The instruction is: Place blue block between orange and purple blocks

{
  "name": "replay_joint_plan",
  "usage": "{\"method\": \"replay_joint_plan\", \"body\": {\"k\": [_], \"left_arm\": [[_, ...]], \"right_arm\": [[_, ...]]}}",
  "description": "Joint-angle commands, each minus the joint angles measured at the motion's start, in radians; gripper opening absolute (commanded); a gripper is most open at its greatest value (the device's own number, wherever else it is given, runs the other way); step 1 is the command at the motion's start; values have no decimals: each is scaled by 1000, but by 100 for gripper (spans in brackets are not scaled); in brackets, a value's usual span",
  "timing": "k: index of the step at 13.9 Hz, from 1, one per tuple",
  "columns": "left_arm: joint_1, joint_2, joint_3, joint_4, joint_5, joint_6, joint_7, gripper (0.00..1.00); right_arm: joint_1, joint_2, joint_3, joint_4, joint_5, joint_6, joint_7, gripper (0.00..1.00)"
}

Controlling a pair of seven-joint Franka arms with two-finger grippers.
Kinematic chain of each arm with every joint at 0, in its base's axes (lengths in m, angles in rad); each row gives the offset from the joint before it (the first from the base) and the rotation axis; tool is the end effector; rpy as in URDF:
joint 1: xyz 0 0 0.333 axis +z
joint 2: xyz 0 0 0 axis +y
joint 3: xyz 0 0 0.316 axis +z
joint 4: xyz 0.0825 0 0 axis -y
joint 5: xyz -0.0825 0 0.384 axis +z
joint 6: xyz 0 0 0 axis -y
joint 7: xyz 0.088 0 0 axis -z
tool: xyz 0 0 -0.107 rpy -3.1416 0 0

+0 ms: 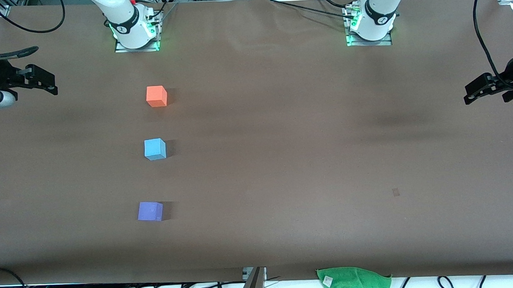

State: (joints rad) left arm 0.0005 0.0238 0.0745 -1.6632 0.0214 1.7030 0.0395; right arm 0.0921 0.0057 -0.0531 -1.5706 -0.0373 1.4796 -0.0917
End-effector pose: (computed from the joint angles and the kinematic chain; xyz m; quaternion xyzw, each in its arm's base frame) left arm 0.5689 0.0443 0.5789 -0.9998 -0.0164 -0.0074 0.0119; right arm 0.5458 0.0171 0.6140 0.9966 0.0644 -0.0488 0.0175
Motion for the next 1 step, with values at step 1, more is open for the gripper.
{"method": "replay_joint_plan", "body": {"k": [1], "left_arm": [[7,15,-2,33,-14,-25,17,100]], "right_arm": [[-14,0,7,7,-7,2,-6,100]]}}
